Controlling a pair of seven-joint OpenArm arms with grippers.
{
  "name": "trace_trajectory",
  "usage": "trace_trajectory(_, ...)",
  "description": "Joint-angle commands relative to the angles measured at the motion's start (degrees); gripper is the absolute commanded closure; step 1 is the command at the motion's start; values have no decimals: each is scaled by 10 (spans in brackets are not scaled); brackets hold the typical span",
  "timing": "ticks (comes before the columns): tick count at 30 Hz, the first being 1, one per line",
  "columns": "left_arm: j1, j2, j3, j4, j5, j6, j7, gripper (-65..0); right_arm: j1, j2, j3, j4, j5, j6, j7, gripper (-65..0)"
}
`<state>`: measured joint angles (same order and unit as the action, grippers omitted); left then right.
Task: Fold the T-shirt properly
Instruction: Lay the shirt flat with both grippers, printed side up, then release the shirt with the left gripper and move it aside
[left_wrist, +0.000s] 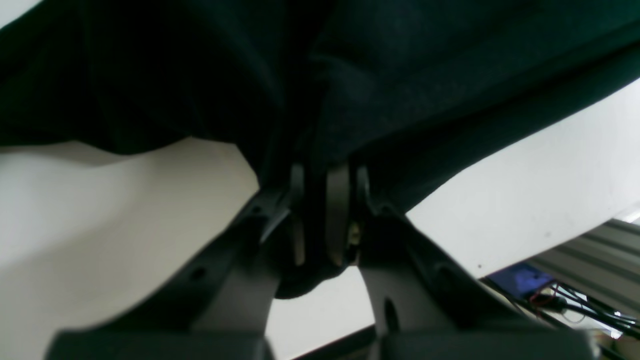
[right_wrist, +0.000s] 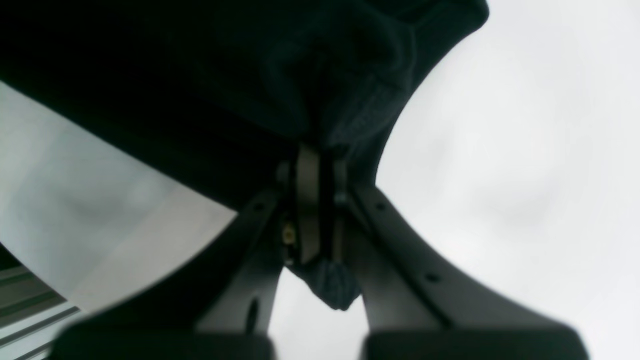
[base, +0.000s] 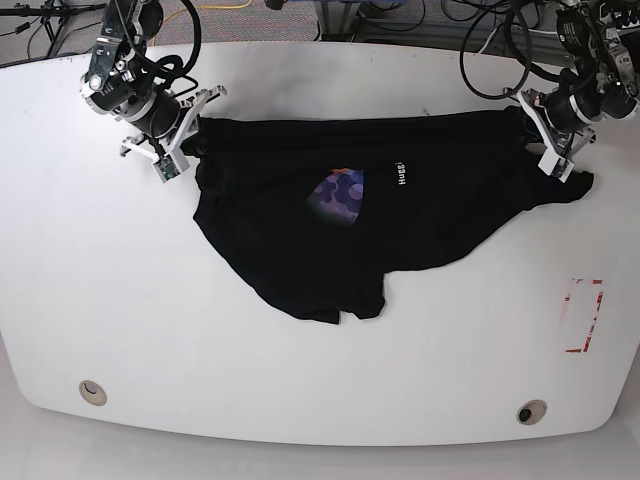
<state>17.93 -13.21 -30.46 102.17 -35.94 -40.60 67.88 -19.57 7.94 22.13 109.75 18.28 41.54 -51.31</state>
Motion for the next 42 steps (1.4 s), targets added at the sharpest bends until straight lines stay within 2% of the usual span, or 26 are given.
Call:
trace_trajectory(1, 2, -14, -11, 9, 24, 6, 3, -86, -8, 10, 8, 9, -21, -20, -2, -60)
trace_trajectory(3, 7, -14, -11, 10, 24, 6, 3, -154, -10, 8, 8, 10, -21, -21, -2, -143)
trace_trajectory(8, 15, -14, -11, 10, 24, 6, 3, -379, -26, -15, 11, 11, -22, -21, -1, -387)
trace_trajectory(11, 15, -14, -11, 10, 25, 6, 3, -450, -32, -18, 9, 13, -21, -21, -1, -480)
trace_trajectory(13, 15, -14, -11, 10, 24, 6, 3, -453, -33, -19, 9, 15, -18, -21, -1, -515)
trace_trajectory(20, 8, -14, -44, 11, 18, 6, 3, -439, -27, -40, 10, 27, -22, -21, -1, -526)
trace_trajectory(23, -6, -14, -50, 14, -11, 6, 4, -439, -16, -39, 11, 35, -22, -22, -5, -530)
trace_trajectory(29, -14, -22, -50, 46, -73, 6, 28, -438, -12, -38, 15, 55, -18, -17, -56, -531)
trace_trajectory(37, -24, -29, -55, 63, -130, 6, 50, -435, 18, -43, 17, 52, -18, -16, -52, -526)
trace_trajectory(42, -29, -31, -92, 63, -177, 6, 67, -435, 65, -43, 17, 40, -18, -19, -40, -526)
